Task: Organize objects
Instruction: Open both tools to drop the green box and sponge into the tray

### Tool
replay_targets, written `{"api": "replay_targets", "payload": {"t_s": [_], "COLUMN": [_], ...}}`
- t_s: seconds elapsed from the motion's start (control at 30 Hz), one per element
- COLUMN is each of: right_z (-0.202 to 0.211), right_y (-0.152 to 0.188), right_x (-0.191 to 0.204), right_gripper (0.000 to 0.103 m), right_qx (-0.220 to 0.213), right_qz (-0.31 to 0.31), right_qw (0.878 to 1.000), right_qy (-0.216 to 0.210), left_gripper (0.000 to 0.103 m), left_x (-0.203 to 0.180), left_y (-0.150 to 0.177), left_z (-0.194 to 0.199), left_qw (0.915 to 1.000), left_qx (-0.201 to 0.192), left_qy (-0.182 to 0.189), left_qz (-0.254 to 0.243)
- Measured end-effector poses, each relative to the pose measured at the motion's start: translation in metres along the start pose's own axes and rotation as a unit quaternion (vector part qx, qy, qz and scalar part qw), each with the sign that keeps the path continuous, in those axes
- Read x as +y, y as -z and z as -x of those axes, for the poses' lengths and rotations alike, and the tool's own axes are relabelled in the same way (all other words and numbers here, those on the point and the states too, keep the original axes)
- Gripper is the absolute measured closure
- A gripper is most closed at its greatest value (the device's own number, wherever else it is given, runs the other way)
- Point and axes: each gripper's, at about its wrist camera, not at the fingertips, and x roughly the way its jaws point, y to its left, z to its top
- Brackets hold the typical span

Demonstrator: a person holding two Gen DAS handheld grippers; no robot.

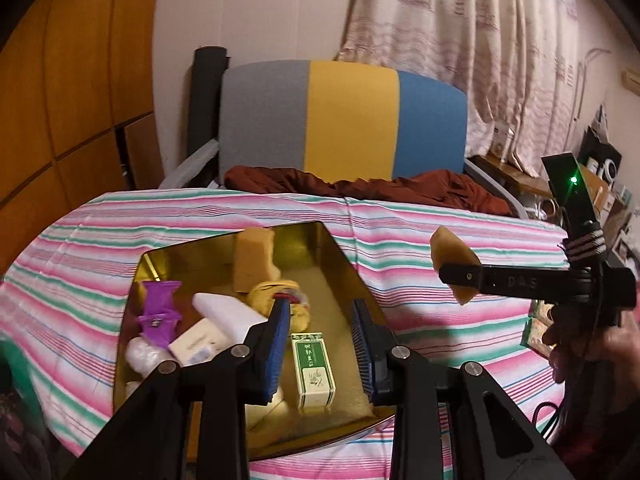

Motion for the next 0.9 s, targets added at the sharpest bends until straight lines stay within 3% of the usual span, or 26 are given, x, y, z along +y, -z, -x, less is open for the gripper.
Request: {"api": "replay_targets", "payload": {"t_s": [0.17,0.37,0.53,0.9], "right_z": [-0.01,-0.024,-0.033,-0.049], "right_y": [0.001,0.006,0.012,-0.012], "right_x": [0.028,0.056,0.078,0.101], "right_gripper": [0.045,0.044,0.044,0.042], "right_qx": [0.009,0.023,0.032,0.025], "right_qz": [0.022,0.046,0.07,0.078], "right_qw": [1.0,0.998,0.996,0.996], "right_qy": [-0.011,-0.026,-0.04,-0.034], "left_gripper": [0.072,0.072,0.072,0.071], "left_x": [0.03,0.084,0.108,0.106], "left_y": [0.001,0.01,0.016,0.014], "left_z": [0.004,0.008,0.011,0.016], "left_qw": [0.9995,0.9958,0.9927,0.9924], "left_qx": [-0.004,-0.004,-0.005,-0.011], "left_qy": [0.002,-0.044,-0.083,-0.09], "left_qz": [0.031,0.08,0.088,0.083]}}
